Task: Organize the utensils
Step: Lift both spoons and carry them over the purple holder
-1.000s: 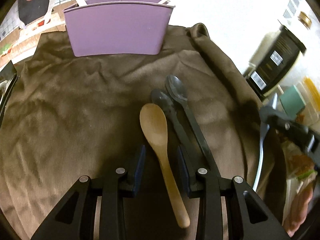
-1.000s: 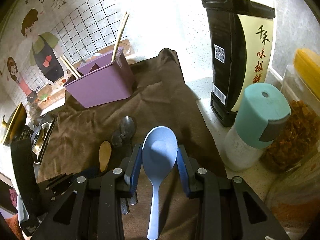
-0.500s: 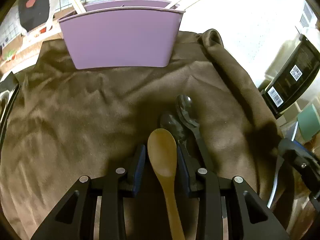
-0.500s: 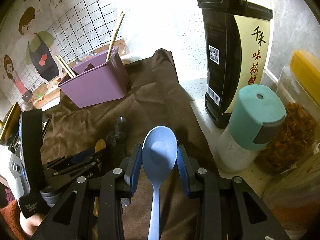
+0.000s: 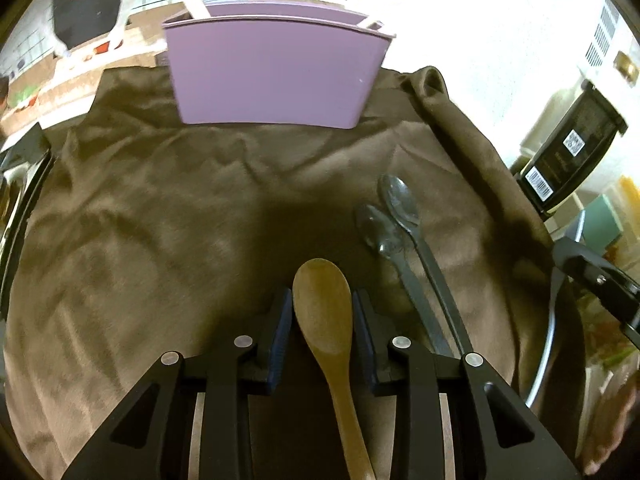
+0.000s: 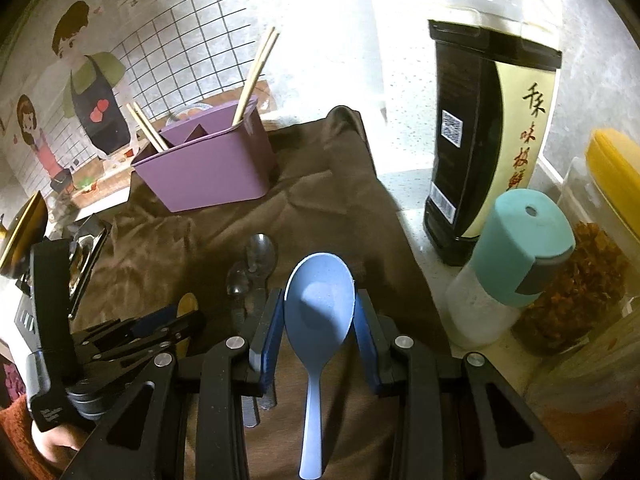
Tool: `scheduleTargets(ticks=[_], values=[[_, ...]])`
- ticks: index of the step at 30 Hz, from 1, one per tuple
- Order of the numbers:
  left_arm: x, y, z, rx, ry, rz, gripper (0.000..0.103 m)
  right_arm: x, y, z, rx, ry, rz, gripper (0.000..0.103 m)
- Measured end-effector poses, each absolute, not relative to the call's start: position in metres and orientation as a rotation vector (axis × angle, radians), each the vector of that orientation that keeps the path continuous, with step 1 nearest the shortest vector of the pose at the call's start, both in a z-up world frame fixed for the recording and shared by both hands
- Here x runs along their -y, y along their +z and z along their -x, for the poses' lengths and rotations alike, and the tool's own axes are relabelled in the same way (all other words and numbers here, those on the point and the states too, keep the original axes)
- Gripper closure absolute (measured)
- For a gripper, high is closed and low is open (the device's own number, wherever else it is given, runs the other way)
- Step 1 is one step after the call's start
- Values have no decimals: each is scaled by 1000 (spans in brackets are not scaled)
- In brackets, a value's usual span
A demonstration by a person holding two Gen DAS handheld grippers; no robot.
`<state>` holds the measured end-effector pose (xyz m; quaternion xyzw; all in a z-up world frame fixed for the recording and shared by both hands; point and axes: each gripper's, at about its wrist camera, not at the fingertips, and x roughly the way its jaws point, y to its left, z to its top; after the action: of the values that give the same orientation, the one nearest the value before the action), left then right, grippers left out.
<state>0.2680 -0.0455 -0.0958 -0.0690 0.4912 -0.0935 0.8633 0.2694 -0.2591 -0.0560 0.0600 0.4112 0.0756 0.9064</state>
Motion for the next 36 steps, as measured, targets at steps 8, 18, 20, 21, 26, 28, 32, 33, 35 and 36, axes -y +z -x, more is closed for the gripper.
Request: scheduleTargets(ticks=[8,18,20,21,26,28,32,33,35,36], values=[[22,-73,-244,-951,-209,181,72,242,-53,-266,-843,185,-96,71],[-4,-21,-223,-781,-226,189,72,223,-42,-264,-812,202,-35,71],[-11,-13,-222,-759,-227,197,72,219,-36,-264,-798,203,-27,71],[-15,-7,-223,-746,-228,204,72,218,-33,-264,-790,204,-26,71],[-36,43,-238,-634,-248,224,72,209,7,-272,-710,213,-10,71],[-43,68,-249,-582,-253,224,72,207,30,-278,-671,218,-12,71],[-60,125,-278,-441,-270,237,72,200,101,-297,-527,221,-28,71],[-62,139,-287,-386,-266,231,72,199,115,-301,-495,228,-39,71],[-64,152,-298,-310,-251,213,72,194,141,-312,-431,233,-65,71],[-65,157,-308,-275,-240,207,72,191,153,-318,-394,232,-80,71]])
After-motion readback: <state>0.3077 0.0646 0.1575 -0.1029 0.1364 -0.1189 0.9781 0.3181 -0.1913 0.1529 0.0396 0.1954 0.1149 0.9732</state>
